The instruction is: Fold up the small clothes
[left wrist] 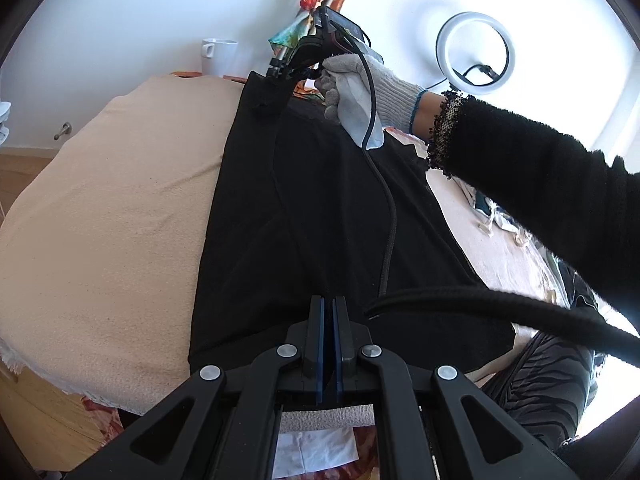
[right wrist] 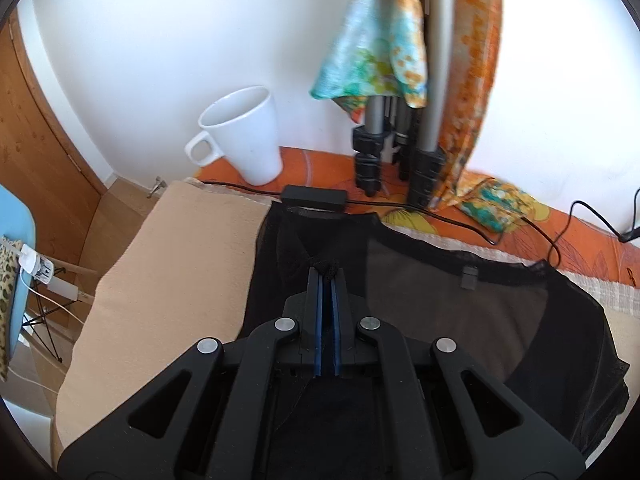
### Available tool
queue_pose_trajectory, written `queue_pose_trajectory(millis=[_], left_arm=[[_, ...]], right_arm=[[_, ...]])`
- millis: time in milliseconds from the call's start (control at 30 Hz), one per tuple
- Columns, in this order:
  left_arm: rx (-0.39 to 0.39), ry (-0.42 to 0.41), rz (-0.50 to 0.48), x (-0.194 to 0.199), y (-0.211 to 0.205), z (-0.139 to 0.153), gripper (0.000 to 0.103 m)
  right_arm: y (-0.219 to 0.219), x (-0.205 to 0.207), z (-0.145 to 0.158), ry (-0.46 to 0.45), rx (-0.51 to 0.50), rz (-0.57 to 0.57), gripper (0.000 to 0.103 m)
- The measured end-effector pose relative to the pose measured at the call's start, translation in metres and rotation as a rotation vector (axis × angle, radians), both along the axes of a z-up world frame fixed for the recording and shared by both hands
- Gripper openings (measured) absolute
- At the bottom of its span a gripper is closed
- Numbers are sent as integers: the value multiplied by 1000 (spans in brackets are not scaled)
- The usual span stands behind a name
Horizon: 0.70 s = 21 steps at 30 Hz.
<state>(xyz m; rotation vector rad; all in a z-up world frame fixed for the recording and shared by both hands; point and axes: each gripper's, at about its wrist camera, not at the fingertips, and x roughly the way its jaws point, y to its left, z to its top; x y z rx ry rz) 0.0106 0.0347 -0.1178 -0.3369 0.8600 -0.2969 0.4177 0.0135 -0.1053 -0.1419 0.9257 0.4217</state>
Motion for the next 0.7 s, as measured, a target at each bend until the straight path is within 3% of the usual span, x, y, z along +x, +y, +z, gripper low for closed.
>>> queue_pose_trajectory(millis=[200,500,567,600,700], left_arm=[[4,33,-12,2,-2,-4,0],[18,38,-59,5,-11,-5,2],[13,36,-70,4,-12,-4,12],[5,35,-70,3,-11,-3,25],[-35,38,-93,-1,-8,0,29]], right_arm=[[-27,8,-19,38,-1,-63,5],[-23,13,-20,31,-39,-52,5],[-23,13,-21,29,-57,-58,5],[-23,14,-21,27,-63,-68,5],[-26,15,-19,8,-86,-91,5]])
